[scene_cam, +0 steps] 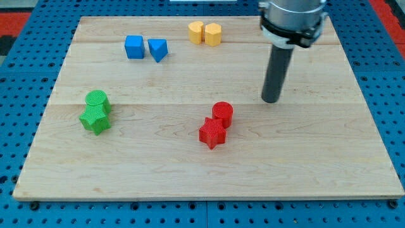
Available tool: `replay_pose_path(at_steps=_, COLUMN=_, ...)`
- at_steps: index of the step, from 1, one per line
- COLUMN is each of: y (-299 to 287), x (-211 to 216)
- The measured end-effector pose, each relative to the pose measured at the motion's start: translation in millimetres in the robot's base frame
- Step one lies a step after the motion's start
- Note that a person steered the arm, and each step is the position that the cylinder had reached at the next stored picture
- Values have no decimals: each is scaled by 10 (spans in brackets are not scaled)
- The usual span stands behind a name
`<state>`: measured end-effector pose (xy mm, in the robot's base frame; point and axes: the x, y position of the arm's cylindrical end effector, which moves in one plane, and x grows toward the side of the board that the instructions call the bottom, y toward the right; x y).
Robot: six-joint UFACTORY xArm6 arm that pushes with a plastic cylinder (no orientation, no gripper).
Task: Push the red circle to the top left of the green circle
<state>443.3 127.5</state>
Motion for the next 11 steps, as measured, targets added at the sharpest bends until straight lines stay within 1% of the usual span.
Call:
replay_pose_path(at_steps=1, y=-104, x=406)
replay_pose_path(at_steps=2, y=-747, x=435)
replay_pose_path(at_steps=3, y=-1443, x=259)
replay_pose_path(at_steps=4, y=-2196, x=-72)
replay_pose_path(at_steps=5, y=-2670, x=-333)
replay_pose_path(at_steps=6, y=-2471, x=-703)
replay_pose_path(at_steps=7, y=-3084, x=-655)
replay_pose_path(at_steps=8, y=-3030, x=-688)
replay_pose_path(at_steps=9, y=-2542, x=-623)
replay_pose_path(at_steps=10, y=-2912, x=-343)
replay_pose_path(at_steps=11, y=-3344, x=-361)
